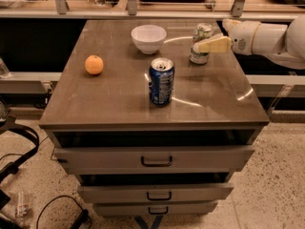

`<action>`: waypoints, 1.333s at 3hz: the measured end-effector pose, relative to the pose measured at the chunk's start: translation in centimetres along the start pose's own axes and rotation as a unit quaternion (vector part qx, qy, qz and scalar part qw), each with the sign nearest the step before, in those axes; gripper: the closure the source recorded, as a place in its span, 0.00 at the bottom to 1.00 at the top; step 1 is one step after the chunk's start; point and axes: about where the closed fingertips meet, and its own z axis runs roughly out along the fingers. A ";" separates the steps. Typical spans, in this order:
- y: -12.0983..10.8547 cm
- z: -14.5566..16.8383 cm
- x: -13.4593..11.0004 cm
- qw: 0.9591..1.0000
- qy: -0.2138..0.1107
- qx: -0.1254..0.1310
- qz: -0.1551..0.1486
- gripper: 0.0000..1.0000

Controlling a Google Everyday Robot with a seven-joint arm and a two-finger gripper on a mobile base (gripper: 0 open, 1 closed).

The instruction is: Pick 7up can

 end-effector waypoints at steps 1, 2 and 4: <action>-0.4 2.1 1.9 0.999 -0.024 -0.006 0.024 0.18; -0.1 2.6 2.0 0.999 -0.025 -0.010 0.026 0.49; 0.3 3.2 2.0 0.999 -0.025 -0.015 0.027 0.96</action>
Offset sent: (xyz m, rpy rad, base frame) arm 0.0144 0.0079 -0.0206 0.0622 0.0067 0.0058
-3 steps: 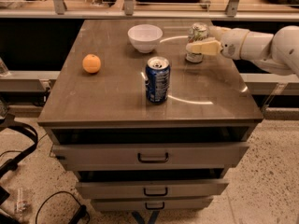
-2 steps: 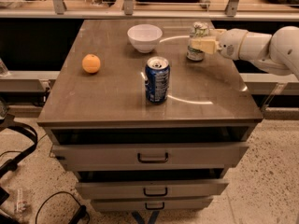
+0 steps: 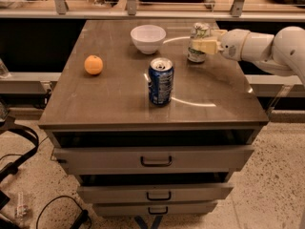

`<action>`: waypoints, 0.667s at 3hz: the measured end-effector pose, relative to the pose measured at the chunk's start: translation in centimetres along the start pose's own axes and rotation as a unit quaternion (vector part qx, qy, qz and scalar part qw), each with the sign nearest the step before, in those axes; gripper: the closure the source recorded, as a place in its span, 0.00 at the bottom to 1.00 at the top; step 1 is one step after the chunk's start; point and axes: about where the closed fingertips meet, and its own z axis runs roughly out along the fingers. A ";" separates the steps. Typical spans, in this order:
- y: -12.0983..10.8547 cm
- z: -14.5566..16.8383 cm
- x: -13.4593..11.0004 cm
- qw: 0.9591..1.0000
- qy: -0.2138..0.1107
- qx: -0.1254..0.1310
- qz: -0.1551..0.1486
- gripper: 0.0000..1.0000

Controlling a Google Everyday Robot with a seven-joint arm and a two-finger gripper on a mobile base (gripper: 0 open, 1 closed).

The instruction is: Pick 7up can

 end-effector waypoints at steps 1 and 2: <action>0.0 0.2 -0.5 1.000 0.000 -0.002 0.002 1.00; -0.4 -0.3 -3.9 1.000 0.008 0.004 -0.005 1.00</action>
Offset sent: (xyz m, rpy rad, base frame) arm 0.0088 -0.0113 0.1002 -0.0575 -0.0014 -0.0363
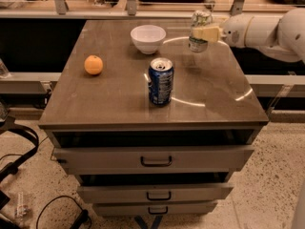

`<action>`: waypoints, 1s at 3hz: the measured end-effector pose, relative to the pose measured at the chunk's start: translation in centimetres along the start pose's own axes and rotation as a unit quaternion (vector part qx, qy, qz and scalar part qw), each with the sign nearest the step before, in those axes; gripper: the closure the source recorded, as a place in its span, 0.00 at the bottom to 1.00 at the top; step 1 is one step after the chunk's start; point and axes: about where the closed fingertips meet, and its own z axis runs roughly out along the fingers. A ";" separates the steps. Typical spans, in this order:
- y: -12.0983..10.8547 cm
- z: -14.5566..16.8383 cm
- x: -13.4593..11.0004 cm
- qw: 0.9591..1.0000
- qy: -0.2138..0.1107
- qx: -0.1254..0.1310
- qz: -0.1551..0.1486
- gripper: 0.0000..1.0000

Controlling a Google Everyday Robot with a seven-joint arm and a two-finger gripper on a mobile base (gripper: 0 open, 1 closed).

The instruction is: Pick 7up can

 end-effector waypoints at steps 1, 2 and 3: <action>-0.6 -1.0 -7.3 0.999 0.008 0.025 -0.020 1.00; -0.6 -1.4 -11.5 0.999 0.014 0.047 -0.024 1.00; -0.5 -2.0 -14.9 0.997 0.021 0.076 -0.027 1.00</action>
Offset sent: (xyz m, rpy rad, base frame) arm 0.0073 -0.0018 0.1745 -0.0802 -0.0433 -0.1473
